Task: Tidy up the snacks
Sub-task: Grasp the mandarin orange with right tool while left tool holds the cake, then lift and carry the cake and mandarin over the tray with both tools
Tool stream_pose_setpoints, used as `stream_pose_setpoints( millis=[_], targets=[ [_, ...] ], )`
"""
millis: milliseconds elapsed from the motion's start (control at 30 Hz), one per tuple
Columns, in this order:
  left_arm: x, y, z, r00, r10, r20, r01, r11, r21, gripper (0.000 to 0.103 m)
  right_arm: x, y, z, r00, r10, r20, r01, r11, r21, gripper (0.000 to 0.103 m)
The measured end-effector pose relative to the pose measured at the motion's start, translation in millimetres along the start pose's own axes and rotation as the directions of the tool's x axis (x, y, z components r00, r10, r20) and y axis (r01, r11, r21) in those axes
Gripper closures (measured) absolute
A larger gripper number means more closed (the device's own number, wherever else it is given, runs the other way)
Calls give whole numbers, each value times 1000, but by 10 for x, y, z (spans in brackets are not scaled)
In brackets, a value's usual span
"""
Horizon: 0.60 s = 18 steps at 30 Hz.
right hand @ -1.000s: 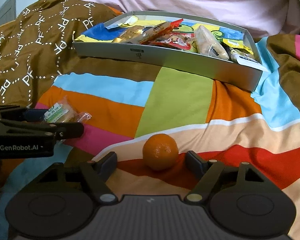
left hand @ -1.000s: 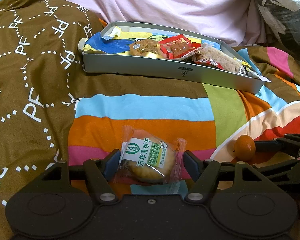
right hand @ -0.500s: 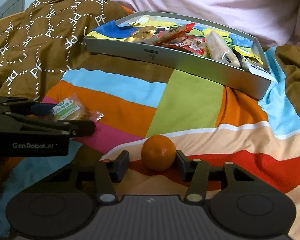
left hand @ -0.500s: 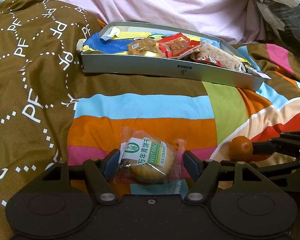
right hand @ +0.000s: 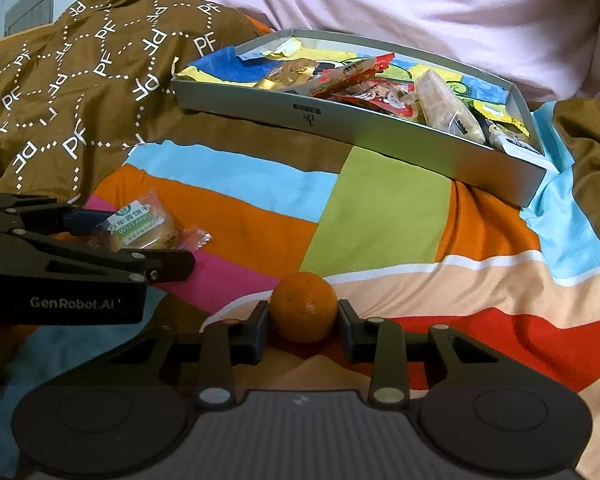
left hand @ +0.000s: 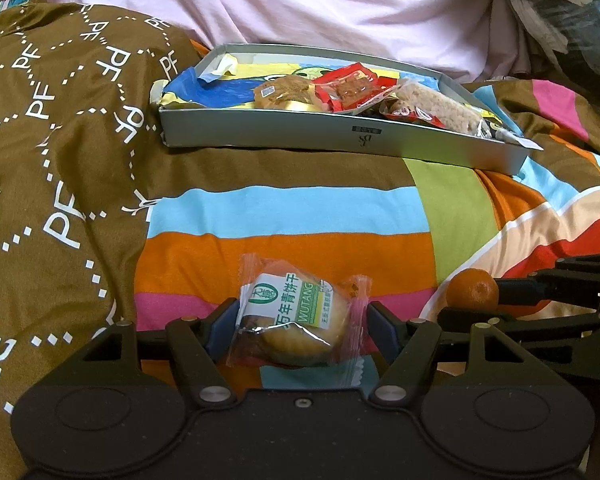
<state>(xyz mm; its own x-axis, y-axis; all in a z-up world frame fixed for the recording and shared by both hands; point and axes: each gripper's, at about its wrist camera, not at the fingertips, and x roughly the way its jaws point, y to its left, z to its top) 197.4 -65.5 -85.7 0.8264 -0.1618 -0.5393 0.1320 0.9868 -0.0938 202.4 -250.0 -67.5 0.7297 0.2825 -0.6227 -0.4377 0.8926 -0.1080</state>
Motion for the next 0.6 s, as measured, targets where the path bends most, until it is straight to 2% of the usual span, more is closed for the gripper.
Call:
stream_pose_setpoints(
  millis=[167, 333, 600],
  targets=[
    [11, -42, 8, 1000, 23, -8, -23, 999, 29, 33, -3, 11, -2, 1000, -6, 6, 6, 1000, -3, 65],
    [30, -163, 26, 997, 73, -32, -69, 993, 97, 33, -9, -17, 8, 1000, 2, 9, -2, 1000, 14, 65],
    [-27, -187, 38, 995, 84, -51, -81, 995, 56, 34, -72, -101, 34, 999, -18, 31, 17, 999, 41, 65]
  ],
)
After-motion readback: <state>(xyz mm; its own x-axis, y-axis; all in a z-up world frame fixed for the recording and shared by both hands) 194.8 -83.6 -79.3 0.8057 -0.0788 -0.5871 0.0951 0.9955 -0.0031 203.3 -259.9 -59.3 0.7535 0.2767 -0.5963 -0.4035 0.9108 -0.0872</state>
